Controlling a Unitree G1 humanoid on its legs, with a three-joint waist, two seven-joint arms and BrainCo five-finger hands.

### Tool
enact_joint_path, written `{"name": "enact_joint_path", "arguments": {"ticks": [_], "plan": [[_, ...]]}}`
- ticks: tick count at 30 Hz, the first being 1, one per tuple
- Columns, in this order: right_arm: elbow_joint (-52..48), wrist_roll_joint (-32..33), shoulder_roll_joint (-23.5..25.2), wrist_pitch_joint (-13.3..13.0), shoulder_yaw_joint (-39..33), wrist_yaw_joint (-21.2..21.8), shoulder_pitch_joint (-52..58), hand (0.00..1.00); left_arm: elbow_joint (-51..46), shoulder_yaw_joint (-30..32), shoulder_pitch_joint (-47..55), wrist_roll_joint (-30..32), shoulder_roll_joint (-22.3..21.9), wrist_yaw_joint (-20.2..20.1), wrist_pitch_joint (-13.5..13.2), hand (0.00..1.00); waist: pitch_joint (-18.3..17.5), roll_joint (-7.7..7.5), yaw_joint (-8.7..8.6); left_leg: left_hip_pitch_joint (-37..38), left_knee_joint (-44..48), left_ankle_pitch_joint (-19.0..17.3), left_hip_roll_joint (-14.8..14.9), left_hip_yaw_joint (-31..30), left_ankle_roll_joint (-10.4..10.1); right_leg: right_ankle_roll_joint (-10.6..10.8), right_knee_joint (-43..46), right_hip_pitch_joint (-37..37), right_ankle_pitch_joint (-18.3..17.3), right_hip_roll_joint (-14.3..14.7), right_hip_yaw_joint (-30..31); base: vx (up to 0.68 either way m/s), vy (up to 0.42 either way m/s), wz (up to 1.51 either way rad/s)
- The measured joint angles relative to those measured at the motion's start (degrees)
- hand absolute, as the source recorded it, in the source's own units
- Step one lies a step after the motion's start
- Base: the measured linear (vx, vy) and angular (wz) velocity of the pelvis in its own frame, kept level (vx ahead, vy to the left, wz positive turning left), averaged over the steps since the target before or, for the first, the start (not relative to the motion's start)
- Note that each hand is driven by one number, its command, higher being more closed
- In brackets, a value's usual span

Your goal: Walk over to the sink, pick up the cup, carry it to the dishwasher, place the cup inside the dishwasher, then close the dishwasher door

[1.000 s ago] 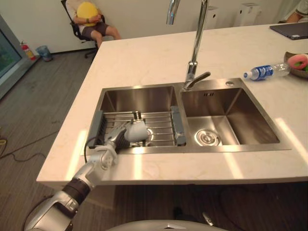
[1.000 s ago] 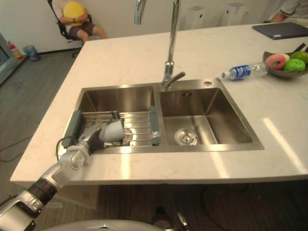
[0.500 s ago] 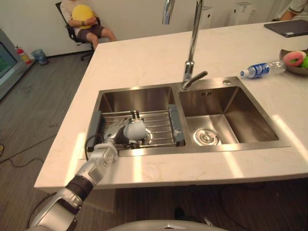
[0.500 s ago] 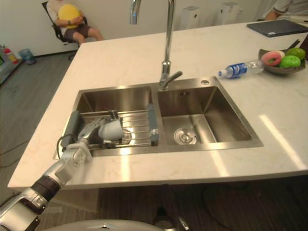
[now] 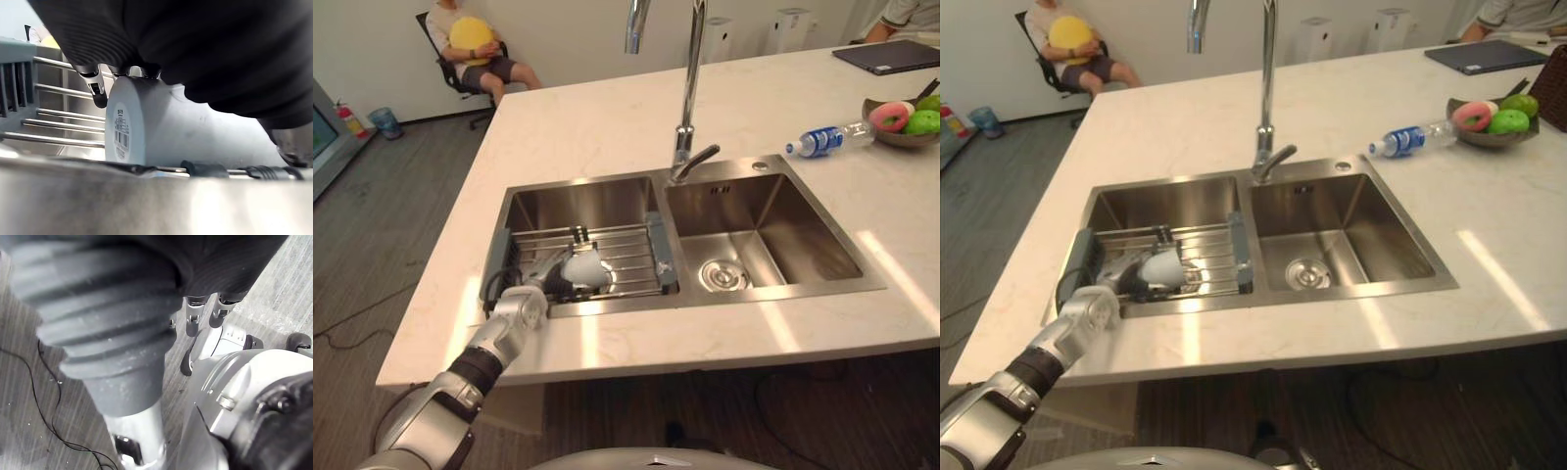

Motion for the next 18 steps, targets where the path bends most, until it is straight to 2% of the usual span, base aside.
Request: {"name": "enact_joint_path", "arguments": {"ticks": [7,10,11,14,18], "plan": [[0.0,0.0,-0.3,-0.7,1.4,0.0,0.1,0.0,0.4,-0.4,-0.7,0.0,0.3,-1.3,0.6,0.0,0.0,0.06,0.03,-0.1,0.0,0.0,-0.1,0.0,-0.1,-0.2,1.1,-0.8,-0.3,0.3,0.4,0.0,0.002,-0.02],[0.0,0.0,-0.6,-0.7,1.6,0.0,0.1,0.0,3.4,-1.3,-3.3,1.9,0.4,-3.5,1.0,0.0,0.2,0.12,-0.5,-0.1,0.0,0.0,0.0,0.1,-0.1,-0.3,1.4,-1.1,-0.3,0.4,0.7,0.0,0.008,-0.09],[0.0,0.0,-0.8,-0.7,1.6,0.0,0.0,0.0,4.2,-1.4,-4.3,2.4,0.4,-4.5,1.2,1.0,0.4,0.27,-0.94,-0.1,0.0,0.0,0.0,0.1,-0.1,-0.3,1.6,-1.4,-0.4,0.6,1.3,0.03,0.015,-0.21],[0.1,0.0,-1.5,-0.6,3.0,-0.1,0.4,0.0,4.4,-1.5,-6.2,4.5,0.7,-5.8,1.1,1.0,1.2,0.98,-2.03,0.1,0.0,0.3,0.1,0.2,-0.5,-0.2,2.5,-1.8,-0.6,1.1,2.1,0.07,0.004,-0.19],[0.1,0.2,-1.7,-0.6,3.5,-0.2,0.7,0.0,4.4,-1.9,-6.9,6.1,0.5,-6.9,0.5,1.0,1.6,1.18,-2.41,1.3,-0.1,-0.1,0.2,0.3,-0.9,0.0,5.0,-1.9,-2.4,1.4,2.2,0.07,0.009,-0.01]]}}
